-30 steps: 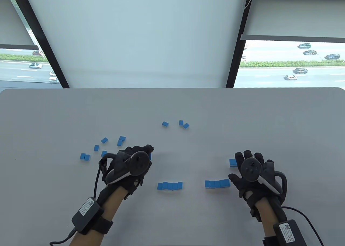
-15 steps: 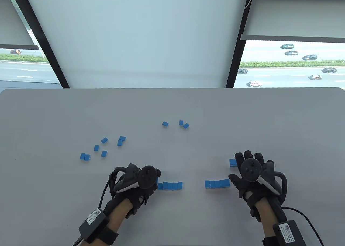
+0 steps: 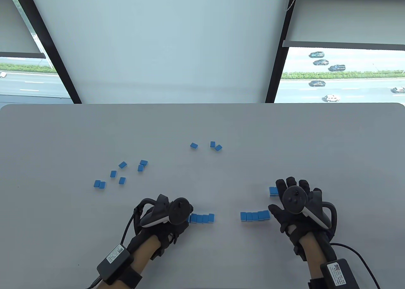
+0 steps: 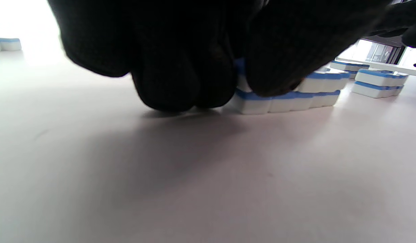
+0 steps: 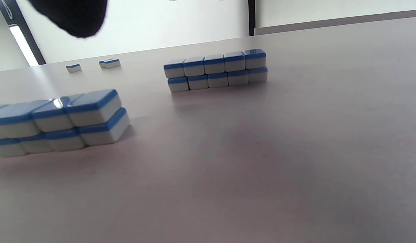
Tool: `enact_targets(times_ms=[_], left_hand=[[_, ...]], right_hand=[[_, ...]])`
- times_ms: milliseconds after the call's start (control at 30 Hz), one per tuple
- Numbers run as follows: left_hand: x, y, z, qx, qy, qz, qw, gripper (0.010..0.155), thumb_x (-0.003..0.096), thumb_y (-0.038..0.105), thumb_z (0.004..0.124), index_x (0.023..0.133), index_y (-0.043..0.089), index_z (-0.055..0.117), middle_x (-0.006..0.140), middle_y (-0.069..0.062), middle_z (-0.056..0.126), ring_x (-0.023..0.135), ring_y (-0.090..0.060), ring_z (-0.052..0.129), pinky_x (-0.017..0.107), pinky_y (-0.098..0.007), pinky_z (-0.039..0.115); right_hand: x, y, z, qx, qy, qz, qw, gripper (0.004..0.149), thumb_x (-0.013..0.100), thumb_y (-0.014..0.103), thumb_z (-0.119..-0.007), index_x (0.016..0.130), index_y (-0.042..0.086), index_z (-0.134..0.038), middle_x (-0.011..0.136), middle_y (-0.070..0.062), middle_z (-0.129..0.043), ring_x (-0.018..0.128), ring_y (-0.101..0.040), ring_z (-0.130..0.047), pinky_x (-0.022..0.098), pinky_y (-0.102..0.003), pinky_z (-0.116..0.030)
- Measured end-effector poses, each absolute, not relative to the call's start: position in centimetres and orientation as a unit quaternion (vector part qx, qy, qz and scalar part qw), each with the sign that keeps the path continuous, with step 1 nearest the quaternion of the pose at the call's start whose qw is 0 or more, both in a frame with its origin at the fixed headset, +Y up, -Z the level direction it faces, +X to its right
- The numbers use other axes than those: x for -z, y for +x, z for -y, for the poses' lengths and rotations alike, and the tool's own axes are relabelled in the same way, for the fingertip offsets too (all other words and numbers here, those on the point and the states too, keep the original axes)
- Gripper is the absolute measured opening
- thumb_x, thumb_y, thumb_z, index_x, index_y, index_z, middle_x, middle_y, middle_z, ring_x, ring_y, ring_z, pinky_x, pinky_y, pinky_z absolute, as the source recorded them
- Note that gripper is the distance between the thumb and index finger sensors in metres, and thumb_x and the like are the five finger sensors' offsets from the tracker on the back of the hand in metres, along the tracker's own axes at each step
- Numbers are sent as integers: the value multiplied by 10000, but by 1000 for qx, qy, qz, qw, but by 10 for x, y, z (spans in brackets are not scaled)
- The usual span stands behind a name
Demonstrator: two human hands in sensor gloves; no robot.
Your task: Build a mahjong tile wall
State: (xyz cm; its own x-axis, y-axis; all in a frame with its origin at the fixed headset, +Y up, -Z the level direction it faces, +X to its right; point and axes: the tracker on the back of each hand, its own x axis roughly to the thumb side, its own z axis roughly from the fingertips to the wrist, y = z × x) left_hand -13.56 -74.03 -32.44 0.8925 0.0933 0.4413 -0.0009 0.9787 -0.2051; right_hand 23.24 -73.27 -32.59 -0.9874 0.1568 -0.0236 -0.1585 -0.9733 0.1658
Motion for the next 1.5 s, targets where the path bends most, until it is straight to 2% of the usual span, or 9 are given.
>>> enact_targets(times_ms=[367,600,667,867,967,1067,1200,1367,1500], left_hand=[[324,-134,741,-23,-95,234,967,613,400,425,905,948,194,755,795,26,956,635,-225,1027,544,-510,843],[323,-135,739,-25,-104,233,967,698,389,483,907,998,217,691,846,31,919,678,-238,1000,563,-518,823],[323,-141,730,-36,-99,228,968,719,390,503,903,1013,230,673,878,23,903,708,-252,985,577,-530,808],[335,-178,676,-37,-8,184,982,674,400,520,883,1000,258,723,913,7,899,737,-275,976,591,-544,796],[350,-205,648,-37,38,136,989,651,403,513,882,989,263,748,921,1,897,751,-286,966,602,-552,784],[370,-228,635,-24,49,96,994,645,404,517,880,985,266,756,921,2,898,752,-284,966,601,-551,786],[401,-250,645,-31,19,49,998,646,405,518,879,985,262,758,926,0,893,763,-295,956,606,-557,777],[444,-269,684,-39,-78,0,996,654,398,473,908,997,281,731,964,16,860,808,-307,919,629,-565,749],[463,-269,716,-11,-128,10,992,800,359,475,965,1051,298,606,1031,20,770,855,-300,873,650,-562,726]], right_hand=[[326,232,733,-993,-5,-84,79,806,455,649,-666,1083,360,-251,1165,5,-174,1038,-403,-154,670,-655,-139],[326,232,732,-993,-5,-84,79,807,456,649,-666,1084,360,-250,1164,6,-173,1039,-402,-154,670,-655,-139],[326,232,732,-993,-4,-84,78,808,455,649,-665,1084,359,-250,1164,6,-172,1039,-402,-153,670,-655,-139],[326,232,732,-993,-4,-84,79,807,456,648,-666,1084,360,-249,1164,4,-173,1039,-401,-154,669,-656,-139],[326,233,732,-993,-4,-82,81,808,454,649,-666,1084,360,-250,1164,5,-173,1038,-402,-154,670,-656,-140],[326,233,732,-993,-4,-80,82,806,455,648,-666,1084,359,-252,1164,4,-174,1038,-403,-155,669,-656,-140],[326,234,732,-993,-6,-81,81,806,455,648,-666,1083,359,-253,1164,5,-176,1037,-404,-157,668,-656,-141],[325,235,732,-993,-8,-81,80,806,456,647,-666,1084,358,-253,1164,1,-176,1038,-403,-157,668,-656,-141],[325,236,731,-993,-11,-81,80,805,456,647,-666,1084,358,-254,1164,4,-177,1037,-405,-158,668,-657,-142]])
